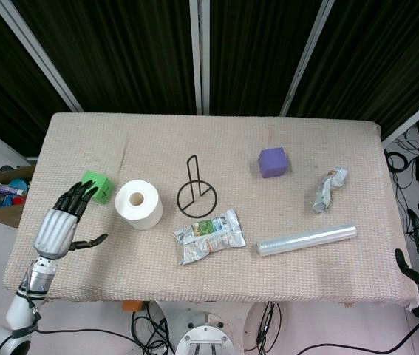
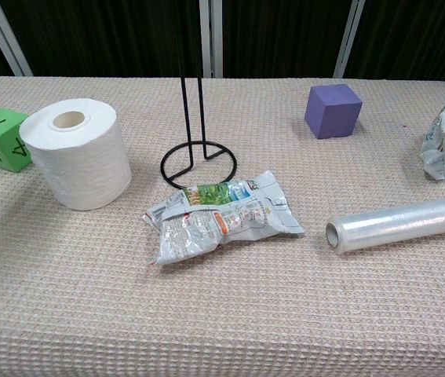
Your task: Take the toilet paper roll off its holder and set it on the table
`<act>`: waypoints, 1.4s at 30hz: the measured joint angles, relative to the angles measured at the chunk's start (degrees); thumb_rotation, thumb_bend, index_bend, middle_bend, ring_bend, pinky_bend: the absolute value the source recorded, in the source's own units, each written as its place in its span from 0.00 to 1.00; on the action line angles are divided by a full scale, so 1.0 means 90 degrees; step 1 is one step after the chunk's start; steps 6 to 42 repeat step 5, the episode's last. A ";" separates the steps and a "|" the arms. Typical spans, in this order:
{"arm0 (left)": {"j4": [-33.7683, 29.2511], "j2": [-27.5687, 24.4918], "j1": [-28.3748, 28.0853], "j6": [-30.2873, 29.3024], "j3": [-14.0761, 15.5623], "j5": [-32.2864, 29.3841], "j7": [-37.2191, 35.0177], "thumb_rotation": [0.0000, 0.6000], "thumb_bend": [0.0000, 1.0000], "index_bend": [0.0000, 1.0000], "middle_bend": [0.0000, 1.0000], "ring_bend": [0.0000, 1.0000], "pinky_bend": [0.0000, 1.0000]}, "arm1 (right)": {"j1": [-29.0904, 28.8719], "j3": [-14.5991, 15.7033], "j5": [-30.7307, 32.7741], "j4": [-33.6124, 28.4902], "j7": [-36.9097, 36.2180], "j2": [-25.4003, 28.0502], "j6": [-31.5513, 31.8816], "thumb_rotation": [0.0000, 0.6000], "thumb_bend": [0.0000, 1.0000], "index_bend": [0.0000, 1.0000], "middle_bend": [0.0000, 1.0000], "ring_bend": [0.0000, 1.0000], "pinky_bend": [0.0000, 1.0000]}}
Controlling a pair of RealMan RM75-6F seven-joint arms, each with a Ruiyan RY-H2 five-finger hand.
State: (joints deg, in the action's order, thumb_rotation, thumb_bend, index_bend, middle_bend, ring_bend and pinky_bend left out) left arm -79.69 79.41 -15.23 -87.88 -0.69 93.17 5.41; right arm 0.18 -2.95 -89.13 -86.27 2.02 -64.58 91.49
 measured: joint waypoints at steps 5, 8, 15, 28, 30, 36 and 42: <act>-0.0234 -0.0485 0.0436 -0.0250 0.0296 0.0065 0.1186 0.52 0.11 0.08 0.05 0.03 0.21 | -0.0004 0.0047 0.0094 0.0117 0.0077 -0.0063 -0.0176 1.00 0.31 0.00 0.00 0.00 0.00; -0.0234 -0.0485 0.0436 -0.0250 0.0296 0.0065 0.1186 0.52 0.11 0.08 0.05 0.03 0.21 | -0.0004 0.0047 0.0094 0.0117 0.0077 -0.0063 -0.0176 1.00 0.31 0.00 0.00 0.00 0.00; -0.0234 -0.0485 0.0436 -0.0250 0.0296 0.0065 0.1186 0.52 0.11 0.08 0.05 0.03 0.21 | -0.0004 0.0047 0.0094 0.0117 0.0077 -0.0063 -0.0176 1.00 0.31 0.00 0.00 0.00 0.00; -0.0234 -0.0485 0.0436 -0.0250 0.0296 0.0065 0.1186 0.52 0.11 0.08 0.05 0.03 0.21 | -0.0004 0.0047 0.0094 0.0117 0.0077 -0.0063 -0.0176 1.00 0.31 0.00 0.00 0.00 0.00; -0.0234 -0.0485 0.0436 -0.0250 0.0296 0.0065 0.1186 0.52 0.11 0.08 0.05 0.03 0.21 | -0.0004 0.0047 0.0094 0.0117 0.0077 -0.0063 -0.0176 1.00 0.31 0.00 0.00 0.00 0.00; -0.0234 -0.0485 0.0436 -0.0250 0.0296 0.0065 0.1186 0.52 0.11 0.08 0.05 0.03 0.21 | -0.0004 0.0047 0.0094 0.0117 0.0077 -0.0063 -0.0176 1.00 0.31 0.00 0.00 0.00 0.00; -0.0234 -0.0485 0.0436 -0.0250 0.0296 0.0065 0.1186 0.52 0.11 0.08 0.05 0.03 0.21 | -0.0004 0.0047 0.0094 0.0117 0.0077 -0.0063 -0.0176 1.00 0.31 0.00 0.00 0.00 0.00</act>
